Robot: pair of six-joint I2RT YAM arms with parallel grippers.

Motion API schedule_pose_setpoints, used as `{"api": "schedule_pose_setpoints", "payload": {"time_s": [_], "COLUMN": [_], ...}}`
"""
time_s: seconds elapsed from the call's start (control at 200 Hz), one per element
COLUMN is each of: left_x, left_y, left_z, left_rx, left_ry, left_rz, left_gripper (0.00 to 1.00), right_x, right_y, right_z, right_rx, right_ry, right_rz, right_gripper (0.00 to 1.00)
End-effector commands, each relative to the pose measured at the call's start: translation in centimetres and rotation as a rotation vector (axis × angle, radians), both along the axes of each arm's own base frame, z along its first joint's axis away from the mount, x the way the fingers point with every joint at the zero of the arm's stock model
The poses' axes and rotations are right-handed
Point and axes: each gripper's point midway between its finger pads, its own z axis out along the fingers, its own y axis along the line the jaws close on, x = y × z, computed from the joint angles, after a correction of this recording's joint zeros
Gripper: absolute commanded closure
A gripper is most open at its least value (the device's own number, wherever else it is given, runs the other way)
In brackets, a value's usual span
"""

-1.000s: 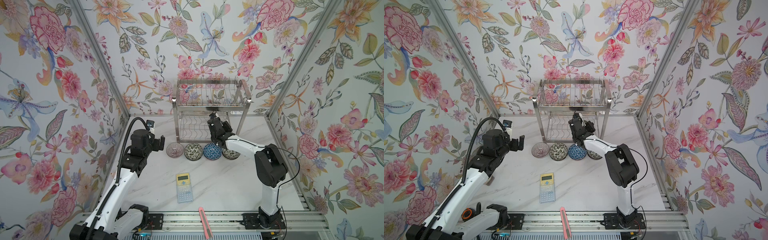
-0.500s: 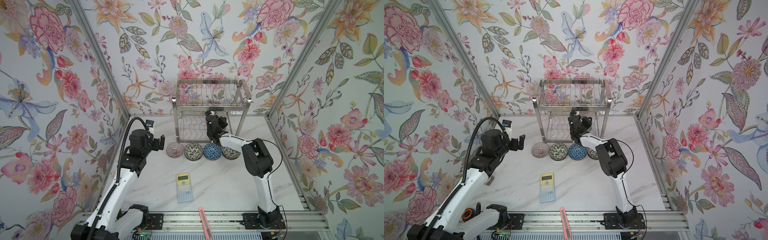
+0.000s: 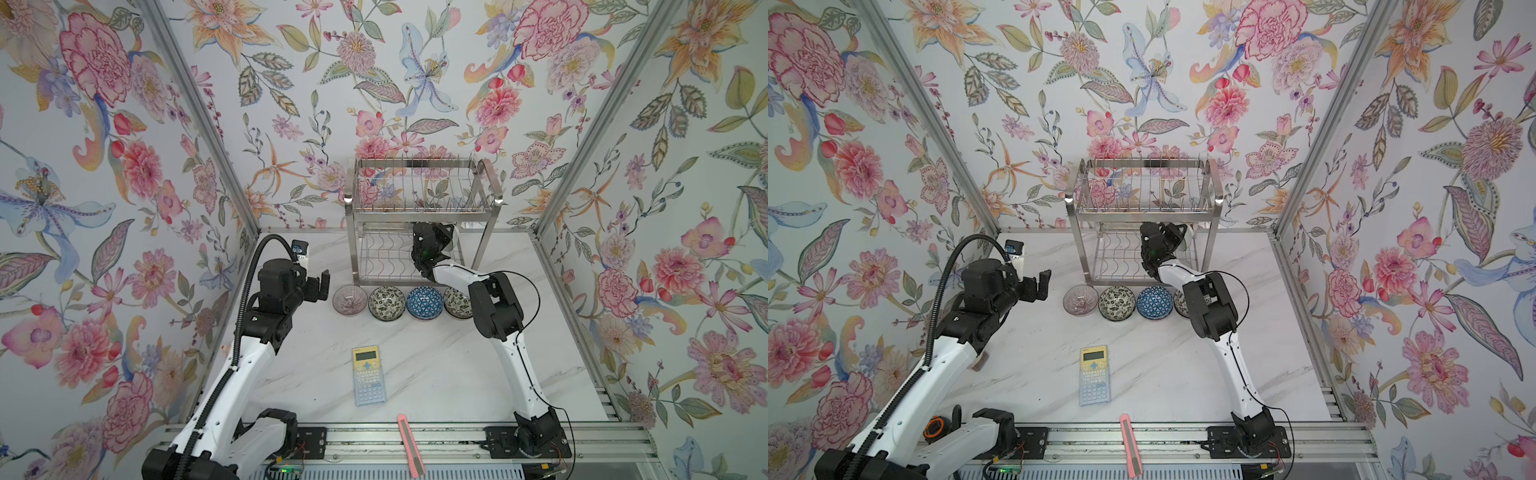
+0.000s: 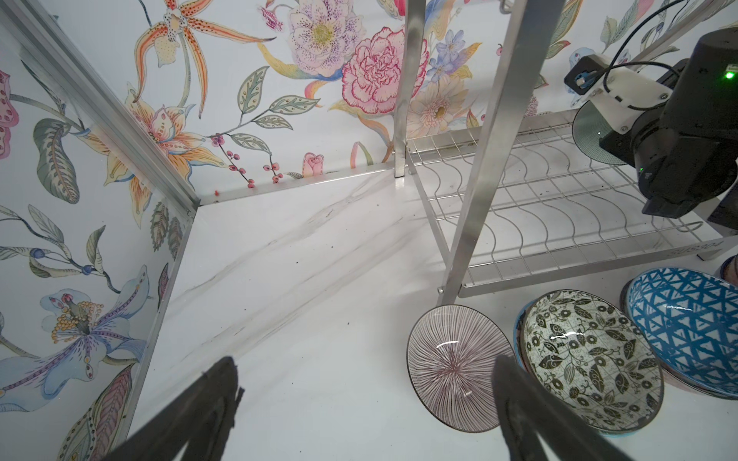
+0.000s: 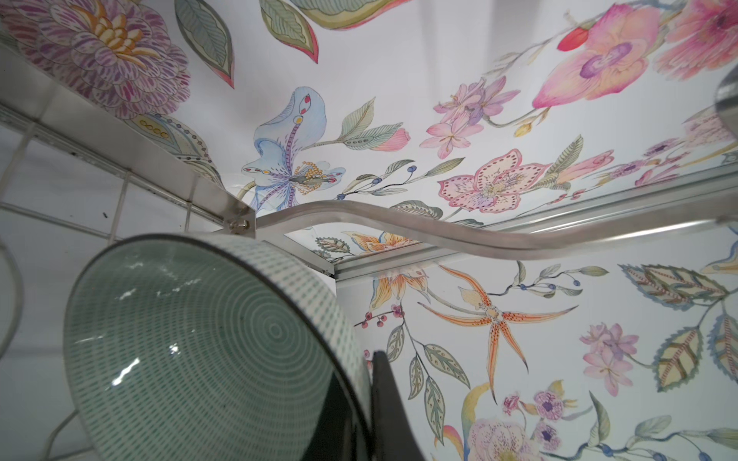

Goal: Load the bowls into the dish rack
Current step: 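Carry the green bowl with the right gripper into a rack slot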

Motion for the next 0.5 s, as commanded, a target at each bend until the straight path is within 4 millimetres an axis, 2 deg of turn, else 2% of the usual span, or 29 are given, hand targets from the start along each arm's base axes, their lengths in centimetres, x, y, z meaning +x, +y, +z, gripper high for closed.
{"api": "schedule_pose_setpoints", "payload": {"time_s": [0.0, 0.31, 0.495], "left_x": [-0.1, -0.1, -0.1], "left_y": [0.2, 0.2, 0.1], "left_z": [-0.1, -0.2, -0.3], "left_rx": [-0.006, -0.002, -0.002], "left_ry": [-0.008, -0.004, 0.0], "left_rz": [-0.006, -0.007, -0.008], "left_gripper": [0.01, 0.01, 0.01], "right_x": [0.7, 2.8, 3.6], "right_y": [-0.8, -1.3, -1.0], "right_z": [2.7, 0.9, 0.0], "right_rx": [0.028, 0.015, 0.014], "right_ry": [-0.089, -0.084, -0.074], "right_rz": [-0.051, -0.075, -0.067], "right_gripper": [1.0, 1.0, 1.0]}}
